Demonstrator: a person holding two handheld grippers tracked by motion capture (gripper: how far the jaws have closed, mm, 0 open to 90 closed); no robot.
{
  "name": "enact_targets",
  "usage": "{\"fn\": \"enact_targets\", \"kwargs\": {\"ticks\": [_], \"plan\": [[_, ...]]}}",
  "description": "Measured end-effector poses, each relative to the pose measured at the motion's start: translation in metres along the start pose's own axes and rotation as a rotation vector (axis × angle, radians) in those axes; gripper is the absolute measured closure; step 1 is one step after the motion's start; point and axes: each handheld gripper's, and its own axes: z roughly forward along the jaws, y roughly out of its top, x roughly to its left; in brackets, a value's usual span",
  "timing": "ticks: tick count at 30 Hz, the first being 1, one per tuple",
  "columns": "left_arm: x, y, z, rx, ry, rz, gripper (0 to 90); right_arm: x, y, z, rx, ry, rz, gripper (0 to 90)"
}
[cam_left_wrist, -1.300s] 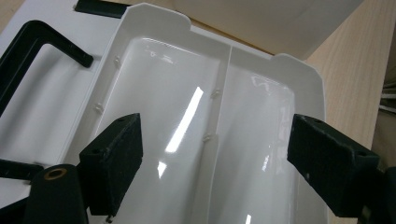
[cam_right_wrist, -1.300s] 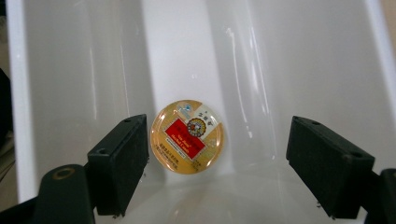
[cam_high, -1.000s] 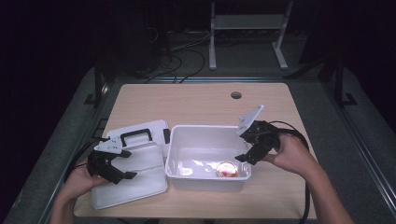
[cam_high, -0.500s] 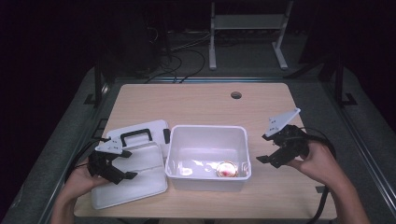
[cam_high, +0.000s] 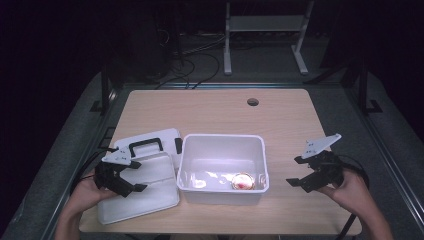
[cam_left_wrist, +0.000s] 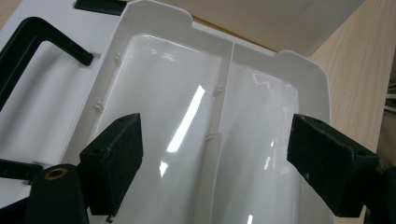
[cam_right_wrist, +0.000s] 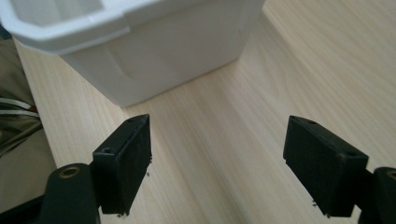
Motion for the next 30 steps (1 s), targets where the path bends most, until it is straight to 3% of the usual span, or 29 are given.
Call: {"fn": "enact_targets", "kwargs": {"ticks": [6,11,21,30], "plan": [[-0.001,0.000,-0.003,-0.018,-0.003,0.013,21.5,0.000,-0.019,0.012,0.001,-0.004,0.040,20.6],[-0.002,-0.001,-0.001,-0.002,-0.009,0.023,24.7,0.001,-0.032,0.021,-0.008,-0.008,0.067,19.4],[-0.005,0.001,0.003,0.053,-0.008,0.077,36.6,0.007,-0.053,0.034,-0.028,-0.007,0.107,19.3],[-0.007,0.002,0.014,0.138,-0.012,0.137,49.1,0.016,-0.057,0.038,-0.046,-0.027,0.097,19.3]]}}
